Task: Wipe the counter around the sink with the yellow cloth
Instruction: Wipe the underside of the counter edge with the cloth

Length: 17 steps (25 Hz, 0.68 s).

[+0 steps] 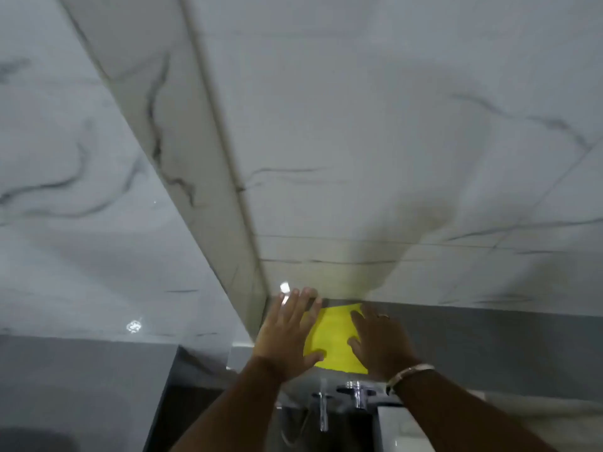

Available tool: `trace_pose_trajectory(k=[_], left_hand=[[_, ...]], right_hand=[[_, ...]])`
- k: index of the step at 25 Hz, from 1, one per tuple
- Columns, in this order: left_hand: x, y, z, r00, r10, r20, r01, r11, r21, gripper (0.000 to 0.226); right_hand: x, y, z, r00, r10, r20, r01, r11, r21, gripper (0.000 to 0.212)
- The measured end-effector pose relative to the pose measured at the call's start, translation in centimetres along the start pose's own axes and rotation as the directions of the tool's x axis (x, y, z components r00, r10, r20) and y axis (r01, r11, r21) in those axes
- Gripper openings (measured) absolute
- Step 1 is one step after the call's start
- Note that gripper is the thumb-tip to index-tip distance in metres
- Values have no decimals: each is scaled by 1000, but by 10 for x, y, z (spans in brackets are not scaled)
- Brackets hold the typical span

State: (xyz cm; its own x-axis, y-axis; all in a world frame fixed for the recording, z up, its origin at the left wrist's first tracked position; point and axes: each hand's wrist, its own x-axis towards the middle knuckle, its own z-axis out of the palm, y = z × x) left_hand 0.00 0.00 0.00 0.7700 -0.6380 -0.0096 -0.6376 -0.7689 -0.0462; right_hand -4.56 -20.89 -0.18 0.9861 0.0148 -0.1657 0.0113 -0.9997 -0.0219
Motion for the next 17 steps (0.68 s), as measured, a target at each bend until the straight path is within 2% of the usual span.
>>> trace_pose_trajectory(k=[1, 3, 5, 9, 13, 17], left_hand=[[6, -1, 16, 1000, -12, -12, 12, 1000, 17, 100], [16, -6, 36, 998, -64, 26, 64, 998, -10, 87], [31, -13, 55, 982, -132, 133, 145, 984, -99, 72], [46, -22, 64, 975, -151, 164, 181, 966, -186, 45], [51, -23, 54, 969, -106, 222, 147, 973, -178, 40], [35, -26, 26, 954, -61, 294, 168, 921, -352, 42]], right_hand=[[11, -3, 14, 996, 11, 84, -13, 1000, 19, 54], [28, -8, 29, 997, -11, 74, 6, 997, 72, 57], [48, -13, 38, 998, -27, 60, 20, 993, 113, 57], [68, -14, 44, 995, -32, 98, 29, 999, 34, 53], [69, -11, 30, 982, -68, 177, 75, 997, -36, 48], [49, -1, 4, 951, -135, 278, 145, 989, -14, 40]])
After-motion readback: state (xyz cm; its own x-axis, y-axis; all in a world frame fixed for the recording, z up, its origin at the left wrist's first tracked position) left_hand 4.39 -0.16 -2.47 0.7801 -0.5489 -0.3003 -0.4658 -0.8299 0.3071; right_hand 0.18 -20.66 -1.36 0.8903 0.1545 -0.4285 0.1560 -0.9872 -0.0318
